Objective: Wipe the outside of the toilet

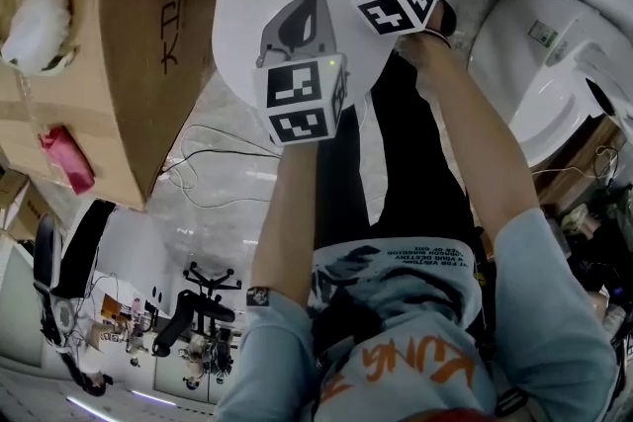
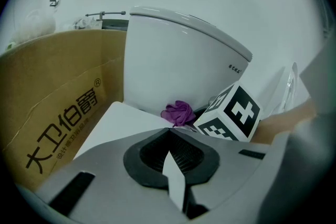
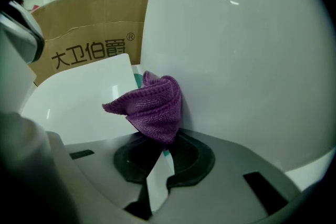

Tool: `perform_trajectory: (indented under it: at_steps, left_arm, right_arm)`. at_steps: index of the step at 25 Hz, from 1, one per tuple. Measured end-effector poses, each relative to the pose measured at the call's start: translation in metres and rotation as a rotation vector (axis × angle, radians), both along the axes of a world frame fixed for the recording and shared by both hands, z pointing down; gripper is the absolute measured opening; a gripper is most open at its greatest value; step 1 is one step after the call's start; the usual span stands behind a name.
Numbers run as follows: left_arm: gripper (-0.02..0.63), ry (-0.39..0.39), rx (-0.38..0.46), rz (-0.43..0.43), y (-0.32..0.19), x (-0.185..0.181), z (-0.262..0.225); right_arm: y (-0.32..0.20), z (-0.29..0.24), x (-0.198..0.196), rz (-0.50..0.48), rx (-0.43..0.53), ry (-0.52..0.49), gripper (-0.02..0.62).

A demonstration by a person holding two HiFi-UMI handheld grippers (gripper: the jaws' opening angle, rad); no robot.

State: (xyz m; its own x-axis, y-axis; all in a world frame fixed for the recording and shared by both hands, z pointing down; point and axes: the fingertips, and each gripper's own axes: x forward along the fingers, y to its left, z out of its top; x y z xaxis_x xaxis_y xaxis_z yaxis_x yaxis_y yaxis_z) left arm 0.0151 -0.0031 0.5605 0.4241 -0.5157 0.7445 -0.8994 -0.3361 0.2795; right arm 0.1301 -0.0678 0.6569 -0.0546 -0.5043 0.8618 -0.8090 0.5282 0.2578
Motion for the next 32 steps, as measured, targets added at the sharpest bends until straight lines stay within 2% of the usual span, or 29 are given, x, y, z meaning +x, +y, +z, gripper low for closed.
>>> perform_trajectory:
  at_steps: [10, 21, 26, 32]
  left_arm:
    - [0.018, -0.002, -0.005, 0.046, 0.008, 0.032, -0.002]
    - [0.018, -0.011, -0.007, 0.086, 0.011, 0.062, -0.001]
    - [0.018, -0.014, -0.003, 0.119, 0.006, 0.084, -0.004]
    - [0.018, -0.014, 0.03, 0.137, -0.009, 0.103, -0.015]
  right_arm:
    - [0.026, 0.0, 0.041, 0.018, -0.013, 0.02, 0.049]
    - [0.05, 0.001, 0.086, 0.083, -0.028, -0.007, 0.049]
    - [0.065, 0.0, 0.113, 0.155, -0.055, -0.037, 0.049]
    - [0.086, -0.008, 0.147, 0.332, -0.073, -0.131, 0.051]
